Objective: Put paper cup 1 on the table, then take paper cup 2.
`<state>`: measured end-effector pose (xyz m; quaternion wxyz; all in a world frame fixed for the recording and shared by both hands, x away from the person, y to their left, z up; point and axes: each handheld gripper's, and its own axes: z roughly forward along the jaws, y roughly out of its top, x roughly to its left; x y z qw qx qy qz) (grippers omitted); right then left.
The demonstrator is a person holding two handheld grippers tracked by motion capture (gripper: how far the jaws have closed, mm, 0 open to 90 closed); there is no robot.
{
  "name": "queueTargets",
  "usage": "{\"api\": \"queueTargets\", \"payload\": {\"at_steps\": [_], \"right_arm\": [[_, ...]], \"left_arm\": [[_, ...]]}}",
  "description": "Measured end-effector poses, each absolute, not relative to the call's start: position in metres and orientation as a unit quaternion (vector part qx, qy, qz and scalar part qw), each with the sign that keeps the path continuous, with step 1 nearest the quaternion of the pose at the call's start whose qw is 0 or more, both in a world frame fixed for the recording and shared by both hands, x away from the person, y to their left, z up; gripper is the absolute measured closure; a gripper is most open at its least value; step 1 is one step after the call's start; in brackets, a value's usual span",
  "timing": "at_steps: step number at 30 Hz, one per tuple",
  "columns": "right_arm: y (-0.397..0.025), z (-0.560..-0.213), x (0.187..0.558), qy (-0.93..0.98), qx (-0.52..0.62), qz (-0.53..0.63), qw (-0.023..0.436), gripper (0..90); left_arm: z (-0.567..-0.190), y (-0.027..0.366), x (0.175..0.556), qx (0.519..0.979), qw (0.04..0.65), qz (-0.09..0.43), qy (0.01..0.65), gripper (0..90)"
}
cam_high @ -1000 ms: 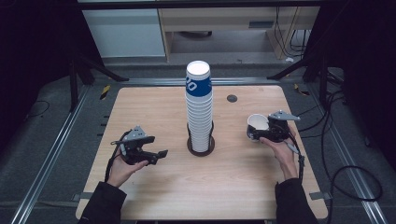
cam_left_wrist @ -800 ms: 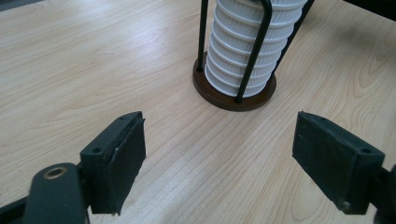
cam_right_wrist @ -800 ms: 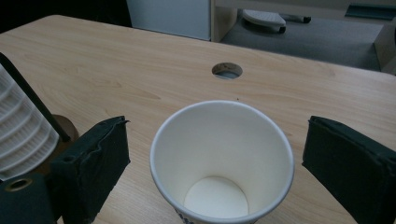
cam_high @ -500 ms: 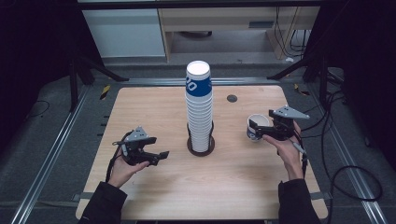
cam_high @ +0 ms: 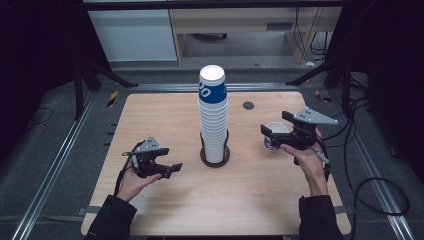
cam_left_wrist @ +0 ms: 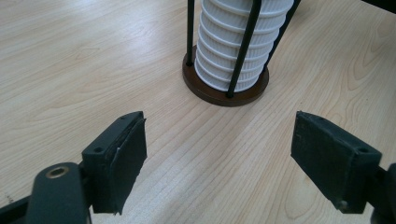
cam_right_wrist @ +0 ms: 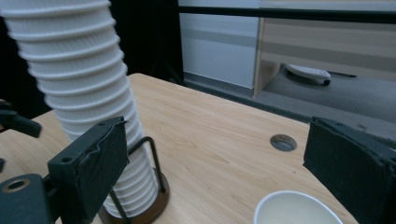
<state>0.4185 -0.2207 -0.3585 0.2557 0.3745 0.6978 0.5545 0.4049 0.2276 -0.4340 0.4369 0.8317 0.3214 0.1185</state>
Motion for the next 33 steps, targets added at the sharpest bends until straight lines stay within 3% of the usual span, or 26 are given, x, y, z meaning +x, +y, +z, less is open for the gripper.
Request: {"api": "queueTargets", "payload": {"at_steps": [16, 33], "right_arm": [[-0.195, -0.34, 0.403, 0.698, 0.339, 0.583, 0.24, 6.5], [-0.161, -0.286, 0.405, 0.685, 0.297, 0.623, 0.231, 6.3]], "left_arm": [[-0.435, 0.229, 0.406, 0.829, 0.434, 0.124, 0.33, 17.8], [-0.433, 0.232, 0.406, 0.825, 0.438, 0.127, 0.335, 18.0]]}}
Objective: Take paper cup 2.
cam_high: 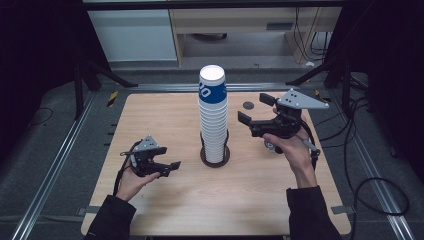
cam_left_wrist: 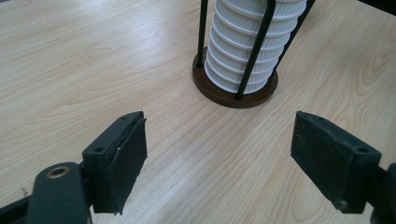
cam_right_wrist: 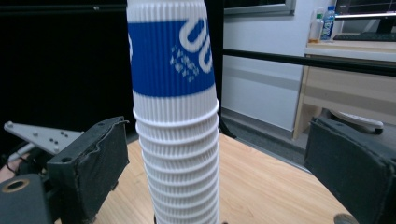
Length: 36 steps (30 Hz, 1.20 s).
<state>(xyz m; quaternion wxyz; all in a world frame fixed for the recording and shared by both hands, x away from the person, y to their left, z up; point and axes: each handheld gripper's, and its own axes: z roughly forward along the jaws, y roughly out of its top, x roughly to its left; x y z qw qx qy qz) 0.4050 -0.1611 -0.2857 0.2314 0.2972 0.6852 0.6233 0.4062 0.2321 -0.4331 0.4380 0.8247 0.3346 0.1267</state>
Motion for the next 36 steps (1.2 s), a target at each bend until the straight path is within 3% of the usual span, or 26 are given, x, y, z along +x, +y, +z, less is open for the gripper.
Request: {"api": "queueTargets", "payload": {"at_steps": [17, 36], "right_arm": [[-0.114, -0.269, 0.429, 0.691, 0.273, 0.631, 0.222, 6.4], [-0.066, -0.278, 0.459, 0.707, 0.278, 0.613, 0.218, 11.2]], "left_arm": [[-0.434, 0.232, 0.407, 0.826, 0.437, 0.123, 0.333, 18.1], [-0.433, 0.232, 0.407, 0.825, 0.44, 0.122, 0.333, 18.0]]}}
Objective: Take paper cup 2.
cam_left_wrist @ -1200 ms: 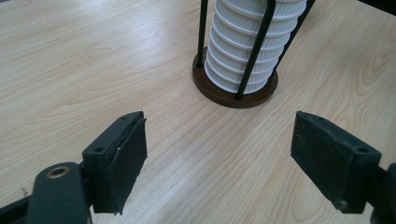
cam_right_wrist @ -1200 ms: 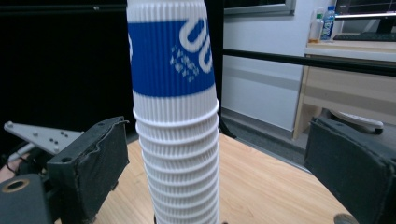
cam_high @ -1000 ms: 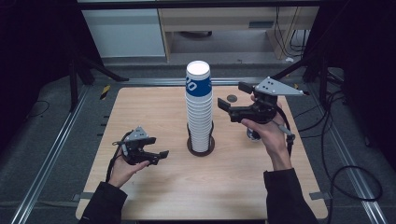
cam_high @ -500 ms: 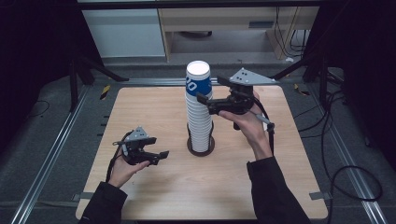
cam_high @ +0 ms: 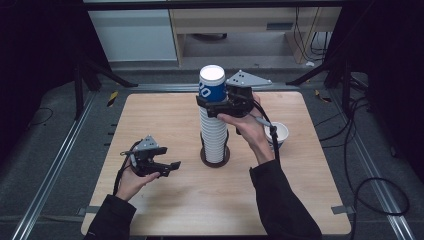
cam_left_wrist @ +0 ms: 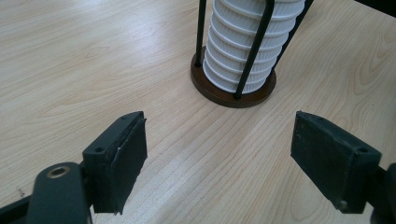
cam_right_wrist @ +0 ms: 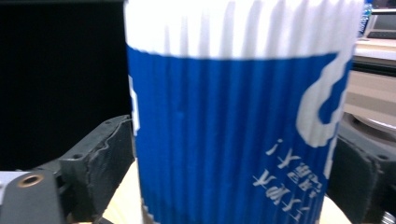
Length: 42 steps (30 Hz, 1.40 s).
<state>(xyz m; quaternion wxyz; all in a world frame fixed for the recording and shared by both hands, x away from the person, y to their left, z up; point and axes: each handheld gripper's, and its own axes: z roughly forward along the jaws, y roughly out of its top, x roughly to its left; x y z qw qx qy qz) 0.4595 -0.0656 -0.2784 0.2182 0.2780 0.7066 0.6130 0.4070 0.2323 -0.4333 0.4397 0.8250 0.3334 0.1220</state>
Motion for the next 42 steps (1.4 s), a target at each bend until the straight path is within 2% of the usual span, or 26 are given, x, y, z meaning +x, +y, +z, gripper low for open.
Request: {"api": "queueTargets", "payload": {"at_steps": [6, 28, 42], "right_arm": [[-0.065, -0.282, 0.462, 0.706, 0.286, 0.608, 0.224, 17.6], [-0.066, -0.276, 0.461, 0.713, 0.28, 0.602, 0.225, 19.2], [-0.072, -0.252, 0.457, 0.703, 0.269, 0.619, 0.225, 21.0]], "left_arm": [[-0.433, 0.232, 0.407, 0.826, 0.439, 0.121, 0.332, 18.0], [-0.433, 0.232, 0.407, 0.826, 0.439, 0.122, 0.332, 18.1], [-0.433, 0.233, 0.407, 0.826, 0.438, 0.121, 0.333, 18.1]]}}
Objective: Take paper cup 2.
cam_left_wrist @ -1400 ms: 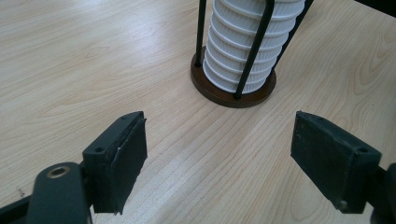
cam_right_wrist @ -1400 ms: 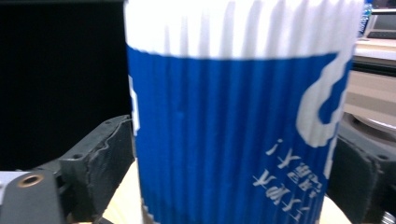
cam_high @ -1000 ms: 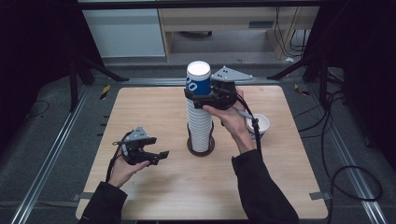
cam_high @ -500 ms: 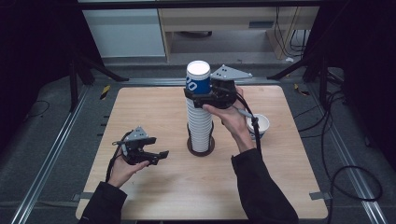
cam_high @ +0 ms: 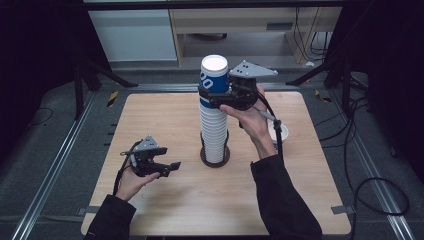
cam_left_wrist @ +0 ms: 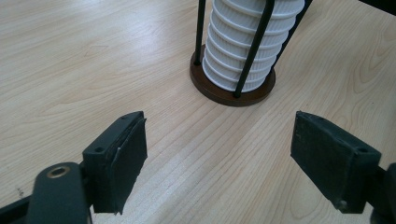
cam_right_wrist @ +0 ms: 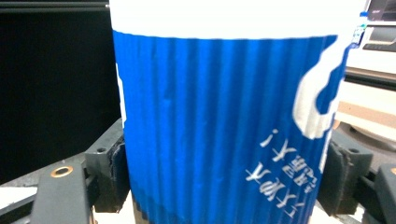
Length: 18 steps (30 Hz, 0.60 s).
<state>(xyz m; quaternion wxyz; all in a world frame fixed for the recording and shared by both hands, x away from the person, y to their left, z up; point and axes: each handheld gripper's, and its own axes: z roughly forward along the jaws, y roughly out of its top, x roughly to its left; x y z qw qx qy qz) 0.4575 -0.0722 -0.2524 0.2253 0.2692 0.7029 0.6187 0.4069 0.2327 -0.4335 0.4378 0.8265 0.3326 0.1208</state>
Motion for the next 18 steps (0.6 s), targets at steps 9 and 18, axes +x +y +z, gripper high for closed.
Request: {"api": "queueTargets", "payload": {"at_steps": [9, 18], "right_arm": [[-0.076, -0.233, 0.454, 0.69, 0.261, 0.633, 0.235, 20.9], [-0.082, -0.214, 0.451, 0.679, 0.257, 0.641, 0.251, 20.9]], "left_arm": [[-0.433, 0.234, 0.407, 0.826, 0.438, 0.121, 0.333, 18.0], [-0.433, 0.234, 0.407, 0.825, 0.439, 0.121, 0.335, 18.0]]}}
